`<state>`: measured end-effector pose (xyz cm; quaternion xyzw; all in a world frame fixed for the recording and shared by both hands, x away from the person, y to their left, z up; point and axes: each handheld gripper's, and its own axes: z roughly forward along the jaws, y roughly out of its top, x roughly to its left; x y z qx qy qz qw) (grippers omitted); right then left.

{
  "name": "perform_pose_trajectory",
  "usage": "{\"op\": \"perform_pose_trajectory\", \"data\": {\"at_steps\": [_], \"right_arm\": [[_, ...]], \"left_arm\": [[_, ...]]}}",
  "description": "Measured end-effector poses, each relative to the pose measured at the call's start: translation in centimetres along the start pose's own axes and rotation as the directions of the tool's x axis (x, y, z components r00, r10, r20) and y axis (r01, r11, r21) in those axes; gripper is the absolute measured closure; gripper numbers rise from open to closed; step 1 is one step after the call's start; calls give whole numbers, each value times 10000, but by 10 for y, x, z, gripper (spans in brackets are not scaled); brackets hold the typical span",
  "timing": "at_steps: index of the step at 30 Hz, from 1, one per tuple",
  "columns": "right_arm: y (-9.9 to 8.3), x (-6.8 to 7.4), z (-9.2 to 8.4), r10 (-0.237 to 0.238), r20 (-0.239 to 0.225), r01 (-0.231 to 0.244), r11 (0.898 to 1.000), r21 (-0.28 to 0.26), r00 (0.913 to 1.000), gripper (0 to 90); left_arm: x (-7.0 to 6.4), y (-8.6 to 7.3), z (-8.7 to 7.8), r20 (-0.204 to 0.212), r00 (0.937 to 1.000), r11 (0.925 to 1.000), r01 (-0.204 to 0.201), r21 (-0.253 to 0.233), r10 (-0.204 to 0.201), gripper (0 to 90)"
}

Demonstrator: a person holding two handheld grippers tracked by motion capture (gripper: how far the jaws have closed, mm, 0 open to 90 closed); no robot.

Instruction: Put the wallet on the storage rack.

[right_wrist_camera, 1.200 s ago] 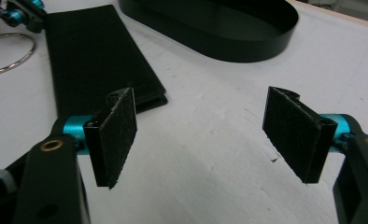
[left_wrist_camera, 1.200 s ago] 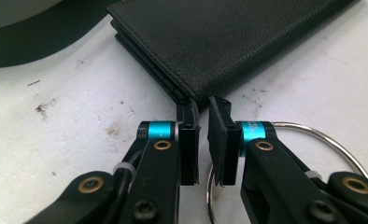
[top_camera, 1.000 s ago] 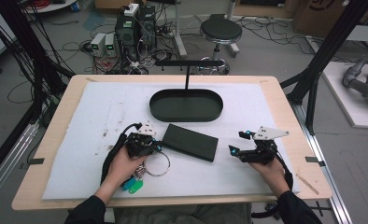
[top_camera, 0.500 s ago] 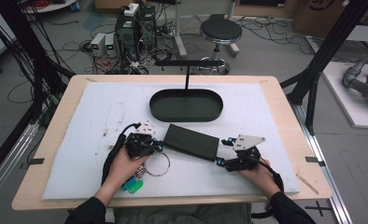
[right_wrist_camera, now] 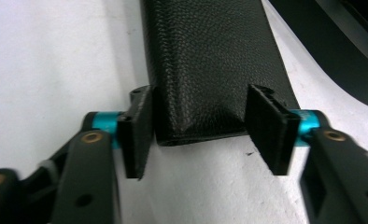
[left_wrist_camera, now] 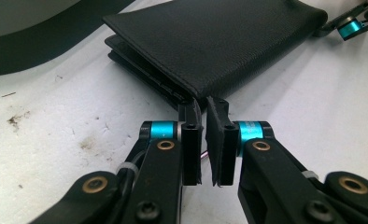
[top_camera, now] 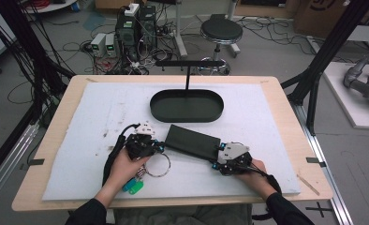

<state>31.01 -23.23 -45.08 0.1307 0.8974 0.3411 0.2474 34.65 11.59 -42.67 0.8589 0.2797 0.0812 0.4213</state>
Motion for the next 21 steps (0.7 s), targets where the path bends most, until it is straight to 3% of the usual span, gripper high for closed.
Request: {"op": "perform_pose_trajectory", "data": {"at_steps": [5, 7, 11, 12, 13, 15, 18, 21], "right_arm": [[1, 1, -3, -298, -75, 297, 9995, -146, 9995, 635], [1, 0, -8, -229, -160, 224, 9993, -309, 9996, 753], [2, -3, -13, -76, -256, 63, 9986, -526, 9996, 798], [2, -7, -17, 48, -362, -76, 9970, -766, 9993, 806], [1, -13, -24, 449, -747, -537, 9913, -1200, 9962, 814], [1, -18, -31, 763, -1127, -933, 9835, -1551, 9907, 818], [0, -21, -35, 992, -1434, -1238, 9769, -1743, 9847, 821], [0, -25, -41, 1185, -1928, -1571, 9674, -1987, 9741, 823]], "left_arm": [[1, 0, -1, 48, 10000, 10000, 34, -78, -34, 839], [1, 0, -1, 93, 9999, 9999, 40, -111, -39, 838], [0, 1, -3, 184, 9998, 9994, 45, -337, -39, 834], [0, 1, -5, 204, 9998, 9990, 28, -440, -19, 832], [0, 1, -7, 247, 9996, 9980, -90, -624, 106, 823], [-1, 2, -9, 242, 9995, 9968, -201, -773, 220, 815], [-5, 5, -13, 88, 9979, 9918, -624, -1114, 638, 792], [-7, 7, -14, 9, 9950, 9866, -990, -1294, 1000, 690]]}}
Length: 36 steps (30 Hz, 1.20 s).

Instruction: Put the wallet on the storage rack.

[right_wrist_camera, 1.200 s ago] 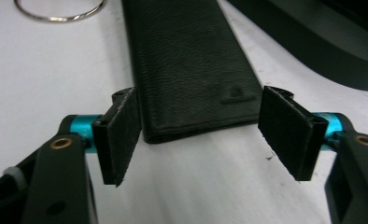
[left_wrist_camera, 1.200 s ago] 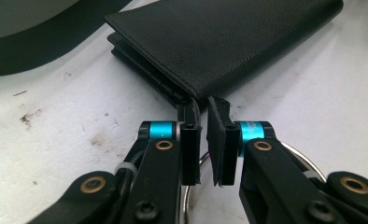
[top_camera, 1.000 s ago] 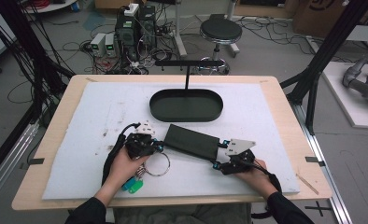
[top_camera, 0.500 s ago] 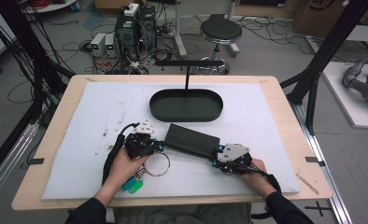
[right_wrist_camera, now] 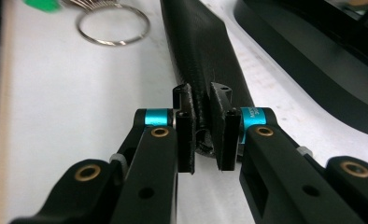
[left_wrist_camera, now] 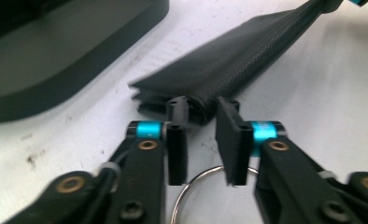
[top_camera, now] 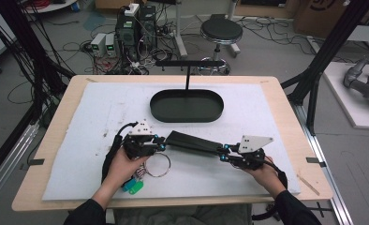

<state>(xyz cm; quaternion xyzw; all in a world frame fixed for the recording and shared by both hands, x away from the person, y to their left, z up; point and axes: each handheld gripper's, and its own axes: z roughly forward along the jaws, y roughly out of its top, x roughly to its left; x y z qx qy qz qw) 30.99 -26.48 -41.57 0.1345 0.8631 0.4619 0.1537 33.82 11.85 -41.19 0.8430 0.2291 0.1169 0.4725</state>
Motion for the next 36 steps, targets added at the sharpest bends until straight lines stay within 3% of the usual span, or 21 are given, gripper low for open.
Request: {"op": "perform_pose_trajectory", "data": {"at_steps": [1, 4, 5, 9, 12, 13, 16, 19, 22, 25, 27, 28, 29, 31, 36], "right_arm": [[0, 0, -1, 100, -145, -101, 9999, -79, 9998, 823], [1, -3, -5, 336, -558, -355, 9988, -345, 9979, 823], [1, -4, -7, 445, -753, -480, 9978, -457, 9962, 824], [0, -6, -8, 614, -860, -662, 9963, -547, 9944, 822], [0, -8, -9, 715, -829, -765, 9953, -595, 9940, 821], [0, -8, -9, 784, -808, -836, 9944, -641, 9936, 819], [0, -9, -10, 883, -716, -933, 9932, -693, 9935, 815], [-1, -11, -11, 1025, -519, -1067, 9906, -853, 9934, 788], [-2, -15, -14, 1330, -302, -1354, 9857, -1005, 9907, 706], [-4, -19, -13, 1727, 6, -1717, 9798, -1023, 9850, 500], [-5, -21, -12, 1957, -105, -1958, 9754, -1012, 9806, 469], [-5, -21, -10, 2012, -18, -2004, 9748, -980, 9795, 408], [-5, -21, -10, 2012, -18, -2004, 9748, -980, 9795, 408], [-6, -22, -6, 2047, 122, -2030, 9756, -839, 9788, 378], [-6, -24, 3, 2085, 183, -2073, 9769, -527, 9779, 381]], "left_arm": [[-1, 1, 0, -6, 9999, 9998, -155, -107, 155, 629], [-5, 2, 1, 29, 9973, 9969, -729, -309, 730, 576], [-6, 3, 2, 15, 9953, 9948, -964, -337, 965, 521], [-9, 4, 10, 33, 9846, 9844, -1745, -222, 1746, 466], [-11, 3, 17, -46, 9792, 9792, -2028, 3, 2028, 484], [-11, 3, 19, -167, 9740, 9741, -2258, 108, 2260, 535], [-9, 3, 18, -413, 9688, 9696, -2446, -13, 2443, 602], [-7, 3, 15, -272, 9717, 9718, -2352, -184, 2347, 686], [-6, 4, 12, 46, 9796, 9789, -2004, -402, 2007, 726], [-4, 4, 9, 541, 9884, 9871, -1376, -817, 1422, 754], [-5, 4, 6, 806, 9894, 9890, -1130, -957, 1209, 759], [-5, 4, 5, 951, 9875, 9884, -1162, -978, 1255, 766], [-5, 4, 4, 1062, 9864, 9876, -1143, -1074, 1257, 766], [-4, 3, 1, 1390, 9870, 9882, -613, -1400, 809, 769], [-2, -1, -1, 2036, 9777, 9853, -155, -1702, 506, 772]]}}
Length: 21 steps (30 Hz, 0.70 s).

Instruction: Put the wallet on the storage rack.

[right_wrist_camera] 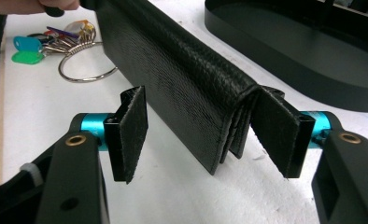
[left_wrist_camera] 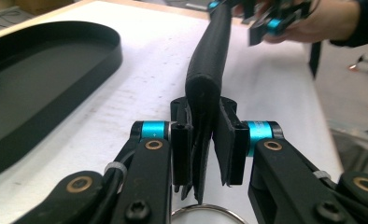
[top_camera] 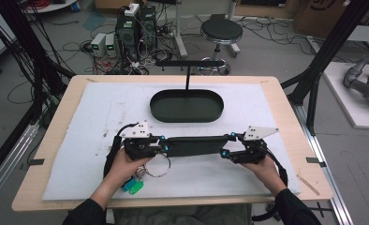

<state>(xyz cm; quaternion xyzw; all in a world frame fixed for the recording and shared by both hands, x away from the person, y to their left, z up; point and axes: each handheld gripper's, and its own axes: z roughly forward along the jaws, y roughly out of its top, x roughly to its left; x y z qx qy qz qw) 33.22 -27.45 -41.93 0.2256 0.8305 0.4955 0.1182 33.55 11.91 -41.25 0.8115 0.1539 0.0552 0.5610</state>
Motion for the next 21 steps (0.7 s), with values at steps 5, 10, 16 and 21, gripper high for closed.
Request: {"op": "perform_pose_trajectory", "data": {"at_steps": [5, 10, 16, 21], "right_arm": [[0, -1, 9, 4, -156, -1, 9998, 211, 9999, 489], [-1, -4, 7, -164, -638, 172, 9998, 123, 9978, 577], [0, 2, 10, -593, -1089, 611, 9980, 129, 9923, 606], [0, 3, 15, -584, -993, 620, 9975, 336, 9933, 613]], "left_arm": [[0, -4, -1, 341, 9994, 9999, -9, 115, 5, 768], [2, -9, -5, 321, 9994, 9996, -101, 252, 93, 763], [7, -14, -6, -13, 10000, 9994, 81, 323, -81, 758], [7, -14, -6, -78, 9999, 9996, 82, 277, -80, 751]]}}
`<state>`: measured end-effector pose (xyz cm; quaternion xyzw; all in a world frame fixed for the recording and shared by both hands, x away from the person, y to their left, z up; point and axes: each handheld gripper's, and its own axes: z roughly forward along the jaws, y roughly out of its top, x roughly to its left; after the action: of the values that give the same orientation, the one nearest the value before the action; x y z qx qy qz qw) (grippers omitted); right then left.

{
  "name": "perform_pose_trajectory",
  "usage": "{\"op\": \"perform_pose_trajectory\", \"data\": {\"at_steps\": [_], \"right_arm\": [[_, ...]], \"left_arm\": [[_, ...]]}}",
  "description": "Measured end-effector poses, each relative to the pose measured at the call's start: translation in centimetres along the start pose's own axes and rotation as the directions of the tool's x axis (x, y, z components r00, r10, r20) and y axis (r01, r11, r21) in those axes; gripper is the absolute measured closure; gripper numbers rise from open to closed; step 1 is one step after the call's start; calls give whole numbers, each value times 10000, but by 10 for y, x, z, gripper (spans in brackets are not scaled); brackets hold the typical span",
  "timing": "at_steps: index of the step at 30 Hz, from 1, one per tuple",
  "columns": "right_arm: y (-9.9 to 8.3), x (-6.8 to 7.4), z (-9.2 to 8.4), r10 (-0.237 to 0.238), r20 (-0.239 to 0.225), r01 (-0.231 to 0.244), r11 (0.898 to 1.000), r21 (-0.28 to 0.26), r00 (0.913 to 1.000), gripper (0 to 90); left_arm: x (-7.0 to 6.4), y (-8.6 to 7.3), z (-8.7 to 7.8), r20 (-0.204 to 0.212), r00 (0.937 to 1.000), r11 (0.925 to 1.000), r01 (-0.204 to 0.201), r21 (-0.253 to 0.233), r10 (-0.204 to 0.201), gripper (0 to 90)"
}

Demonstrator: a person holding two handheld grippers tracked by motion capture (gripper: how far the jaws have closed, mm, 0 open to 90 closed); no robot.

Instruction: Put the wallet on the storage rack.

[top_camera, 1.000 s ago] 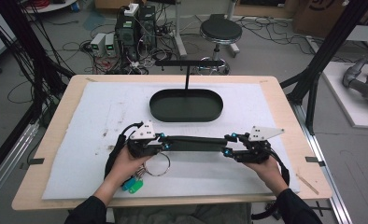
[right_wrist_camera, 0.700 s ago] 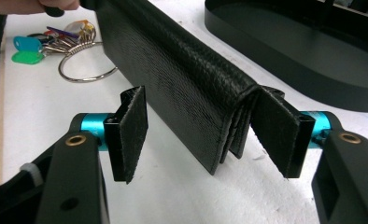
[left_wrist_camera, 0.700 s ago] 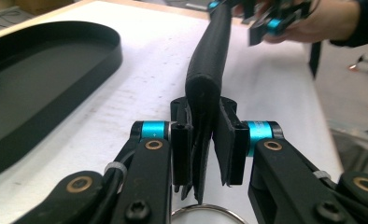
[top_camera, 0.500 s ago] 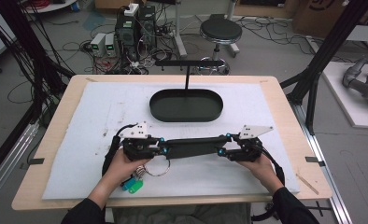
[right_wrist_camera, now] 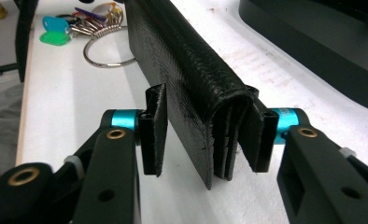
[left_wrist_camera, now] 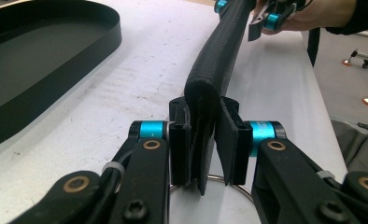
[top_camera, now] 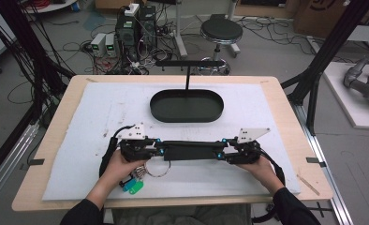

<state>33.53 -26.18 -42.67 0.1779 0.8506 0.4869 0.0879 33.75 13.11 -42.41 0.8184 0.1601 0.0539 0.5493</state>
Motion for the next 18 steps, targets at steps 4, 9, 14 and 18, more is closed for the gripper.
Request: {"op": "perform_pose_trajectory", "data": {"at_steps": [4, 9, 14, 18], "right_arm": [[0, 0, 0, 21, 5, -21, 10000, 36, 10000, 643], [0, -1, -1, 80, -273, -80, 10000, 23, 9996, 664], [-2, 0, 11, 175, -205, -163, 9980, 605, 9996, 649], [-2, 0, 10, 38, -384, -16, 9984, 574, 9993, 717]], "left_arm": [[0, -1, 1, -72, 10000, 10000, -27, -34, 27, 733], [0, -1, 2, -231, 9997, 10000, -17, 2, 17, 694], [-1, -2, 2, -210, 9996, 9998, -194, -5, 194, 706], [-1, -2, 1, -272, 9995, 9998, -177, 16, 177, 702]]}}
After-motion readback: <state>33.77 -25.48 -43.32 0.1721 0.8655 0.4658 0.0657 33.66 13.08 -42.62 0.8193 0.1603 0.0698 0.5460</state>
